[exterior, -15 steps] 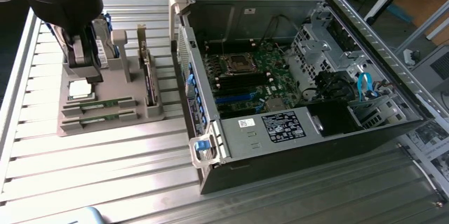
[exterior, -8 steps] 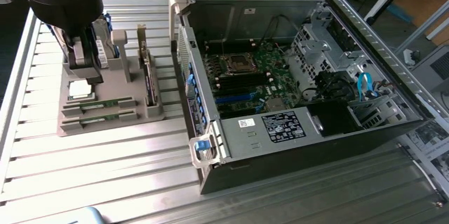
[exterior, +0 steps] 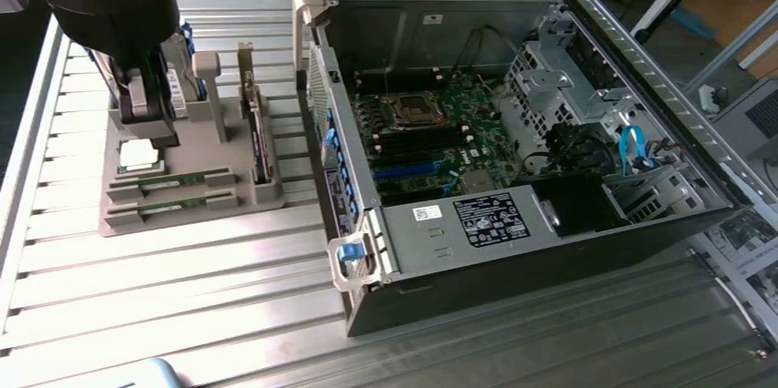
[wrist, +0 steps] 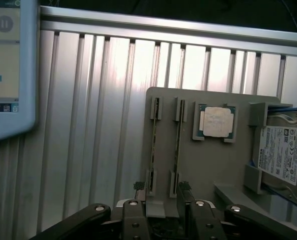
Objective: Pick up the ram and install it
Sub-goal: 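Pick up the ram and move it above insertion slot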
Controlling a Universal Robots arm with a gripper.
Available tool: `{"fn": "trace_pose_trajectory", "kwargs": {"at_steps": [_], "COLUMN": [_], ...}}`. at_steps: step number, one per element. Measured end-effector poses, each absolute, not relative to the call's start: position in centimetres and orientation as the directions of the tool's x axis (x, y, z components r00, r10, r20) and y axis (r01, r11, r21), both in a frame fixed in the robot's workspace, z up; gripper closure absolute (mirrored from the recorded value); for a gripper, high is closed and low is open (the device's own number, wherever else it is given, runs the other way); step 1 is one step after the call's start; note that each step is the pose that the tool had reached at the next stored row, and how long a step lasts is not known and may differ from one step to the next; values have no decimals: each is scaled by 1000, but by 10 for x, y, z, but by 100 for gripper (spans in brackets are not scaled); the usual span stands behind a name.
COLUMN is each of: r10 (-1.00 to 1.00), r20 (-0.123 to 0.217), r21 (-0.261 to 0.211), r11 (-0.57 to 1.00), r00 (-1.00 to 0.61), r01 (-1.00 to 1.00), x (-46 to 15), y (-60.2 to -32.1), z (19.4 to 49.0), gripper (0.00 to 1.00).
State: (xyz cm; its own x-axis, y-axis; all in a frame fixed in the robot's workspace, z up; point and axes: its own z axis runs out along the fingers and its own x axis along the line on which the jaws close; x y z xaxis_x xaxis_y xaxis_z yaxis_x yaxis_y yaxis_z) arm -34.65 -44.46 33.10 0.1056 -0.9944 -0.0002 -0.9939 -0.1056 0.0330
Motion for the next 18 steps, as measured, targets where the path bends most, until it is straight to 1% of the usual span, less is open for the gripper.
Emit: {"fn": "trace_pose_trajectory", "kwargs": {"at_steps": [18], "r10": [-994], "r20": [0], "r21": [33], "r11": [-106], "r00": [106], "r01": [-994], "x": [-349], "y": [-445], "z": [323], "gripper": [62]}}
